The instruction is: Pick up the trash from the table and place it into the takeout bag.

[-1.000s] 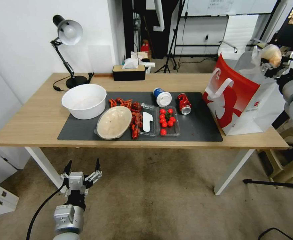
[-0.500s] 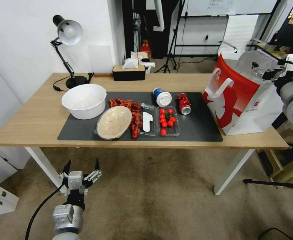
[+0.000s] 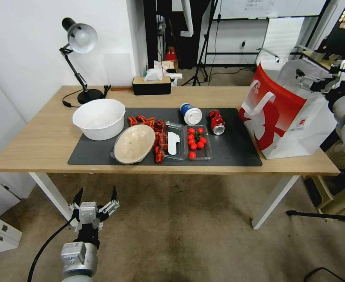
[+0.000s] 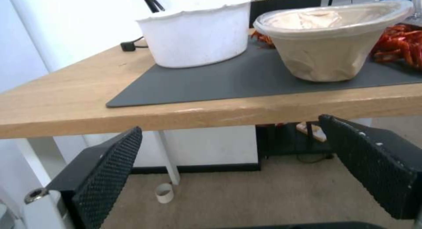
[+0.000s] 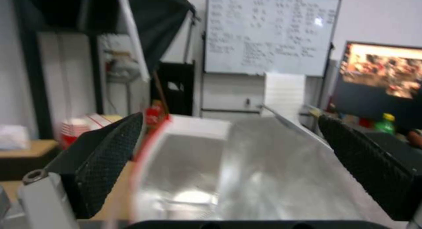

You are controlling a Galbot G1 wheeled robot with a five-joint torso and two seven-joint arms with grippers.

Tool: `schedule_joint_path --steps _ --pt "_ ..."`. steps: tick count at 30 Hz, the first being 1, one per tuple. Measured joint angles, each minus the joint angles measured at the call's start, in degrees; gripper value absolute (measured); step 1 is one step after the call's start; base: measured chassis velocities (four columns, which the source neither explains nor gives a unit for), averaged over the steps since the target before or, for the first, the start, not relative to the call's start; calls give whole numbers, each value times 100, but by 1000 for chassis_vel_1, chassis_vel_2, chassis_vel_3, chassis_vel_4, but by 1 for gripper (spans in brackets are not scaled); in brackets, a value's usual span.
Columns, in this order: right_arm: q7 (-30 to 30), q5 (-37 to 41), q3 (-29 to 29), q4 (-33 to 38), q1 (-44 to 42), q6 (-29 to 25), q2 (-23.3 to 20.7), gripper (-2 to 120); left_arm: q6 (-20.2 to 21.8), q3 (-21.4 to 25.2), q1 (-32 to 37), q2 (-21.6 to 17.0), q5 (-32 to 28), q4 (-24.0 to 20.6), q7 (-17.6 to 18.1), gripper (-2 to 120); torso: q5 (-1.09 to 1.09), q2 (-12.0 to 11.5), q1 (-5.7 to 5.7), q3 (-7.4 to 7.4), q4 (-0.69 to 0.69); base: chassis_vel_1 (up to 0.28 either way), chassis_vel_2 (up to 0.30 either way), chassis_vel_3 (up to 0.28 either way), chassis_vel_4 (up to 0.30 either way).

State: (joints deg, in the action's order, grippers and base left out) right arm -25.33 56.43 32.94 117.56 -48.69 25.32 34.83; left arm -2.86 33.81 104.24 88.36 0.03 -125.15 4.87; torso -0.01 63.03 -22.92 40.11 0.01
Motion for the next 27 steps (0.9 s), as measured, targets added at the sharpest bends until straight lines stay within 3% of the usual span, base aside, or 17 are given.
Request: schedule_joint_path --steps 5,7,13,22,24,26,27 --pt "147 97 481 681 -674 -74 180 100 -8 0 18 9 -2 -24 -2 100 0 0 -1 0 0 0 0 0 0" --pt "366 55 930 1418 -1730 -86 601 100 -20 -6 30 33 3 -25 -4 100 1 0 -1 0 -2 0 0 0 0" --pt "889 -550 1076 1922 -2820 -121 1168 100 -65 -28 66 67 30 -11 -13 100 0 0 -1 -1 0 0 0 0 0" --pt "1658 -1854 776 2217 -4194 -1098 2161 100 -119 -29 115 86 36 -2 -21 100 -1 0 0 -1 0 0 0 0 0" --pt "1808 -2073 703 2169 -4383 -1412 2340 100 -133 -35 126 94 43 11 -22 100 1 0 0 -1 -1 0 0 0 0" --pt "2085 -2537 616 1931 -4663 -2054 2619 100 -161 -55 129 104 54 41 -24 100 -1 0 0 -1 0 0 0 0 0" --pt "2085 -2537 616 1931 -4663 -2054 2619 100 -161 -55 129 104 54 41 -24 100 -1 0 0 -1 0 0 0 0 0"
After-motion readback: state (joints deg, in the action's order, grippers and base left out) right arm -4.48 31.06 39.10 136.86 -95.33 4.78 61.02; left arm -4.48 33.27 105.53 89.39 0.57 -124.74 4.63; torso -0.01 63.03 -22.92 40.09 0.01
